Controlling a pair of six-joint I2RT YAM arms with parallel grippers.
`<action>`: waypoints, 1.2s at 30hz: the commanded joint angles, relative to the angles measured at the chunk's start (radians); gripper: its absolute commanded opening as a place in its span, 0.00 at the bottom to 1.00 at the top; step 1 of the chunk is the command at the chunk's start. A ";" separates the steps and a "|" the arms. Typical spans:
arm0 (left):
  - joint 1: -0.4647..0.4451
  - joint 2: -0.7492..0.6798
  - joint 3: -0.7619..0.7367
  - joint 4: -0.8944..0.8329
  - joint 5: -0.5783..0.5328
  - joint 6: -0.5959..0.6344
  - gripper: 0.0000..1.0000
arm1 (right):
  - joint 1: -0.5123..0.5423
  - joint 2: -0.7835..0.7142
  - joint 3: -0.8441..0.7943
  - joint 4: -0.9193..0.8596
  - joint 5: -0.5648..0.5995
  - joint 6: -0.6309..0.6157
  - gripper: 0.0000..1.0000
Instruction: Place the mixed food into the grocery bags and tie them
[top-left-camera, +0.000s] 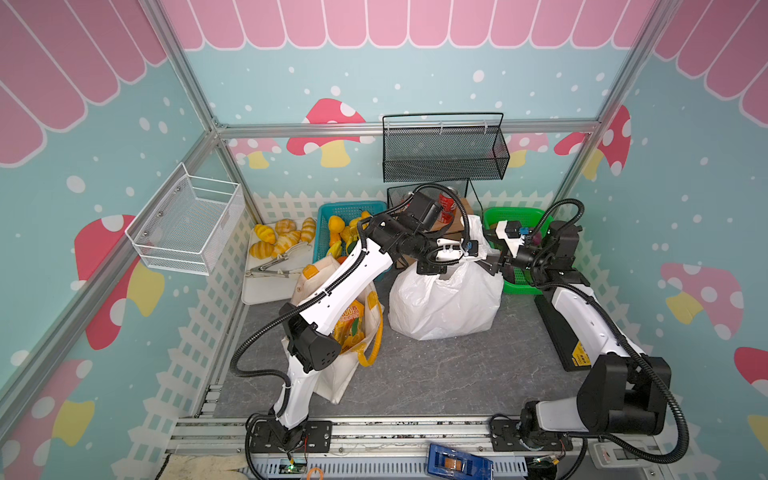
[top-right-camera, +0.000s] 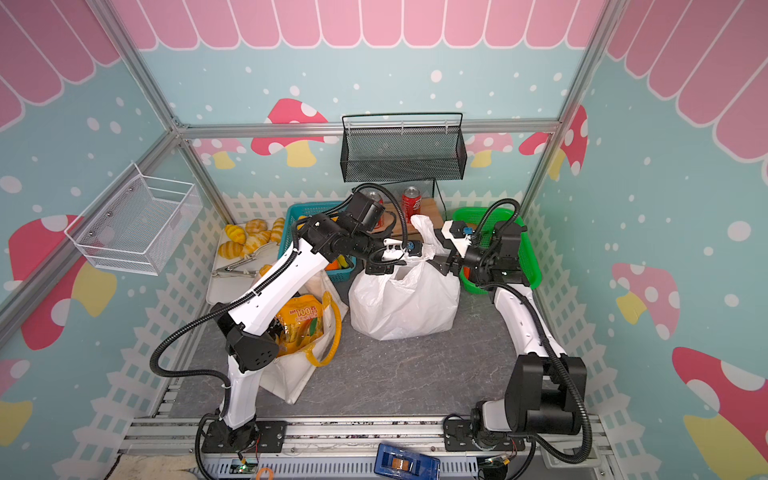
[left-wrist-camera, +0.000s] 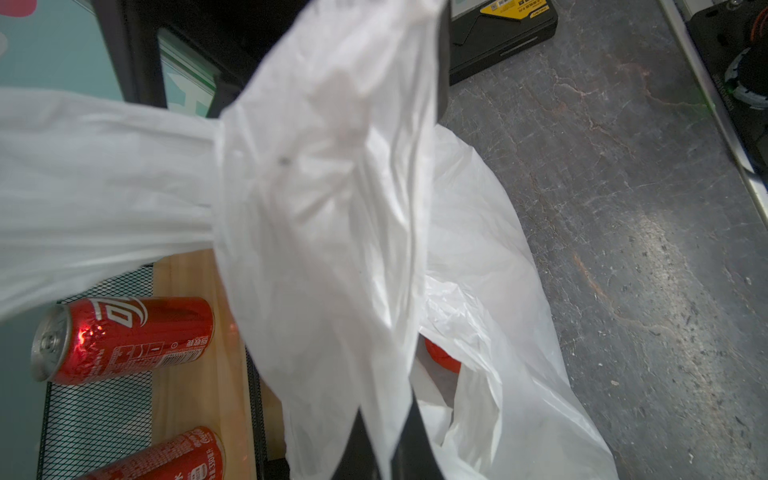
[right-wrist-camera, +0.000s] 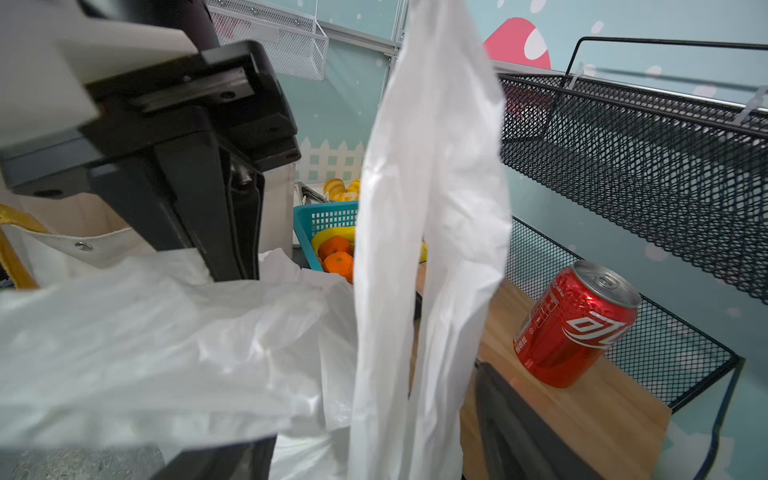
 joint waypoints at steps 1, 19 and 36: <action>-0.005 0.014 0.020 -0.021 0.003 0.034 0.00 | 0.013 0.038 0.053 -0.040 -0.021 -0.064 0.75; 0.018 0.036 0.062 -0.021 -0.018 0.038 0.00 | 0.045 0.029 0.061 -0.182 -0.135 -0.173 0.48; 0.022 0.079 0.110 -0.019 -0.023 0.046 0.00 | 0.063 0.011 0.047 -0.151 -0.174 -0.152 0.58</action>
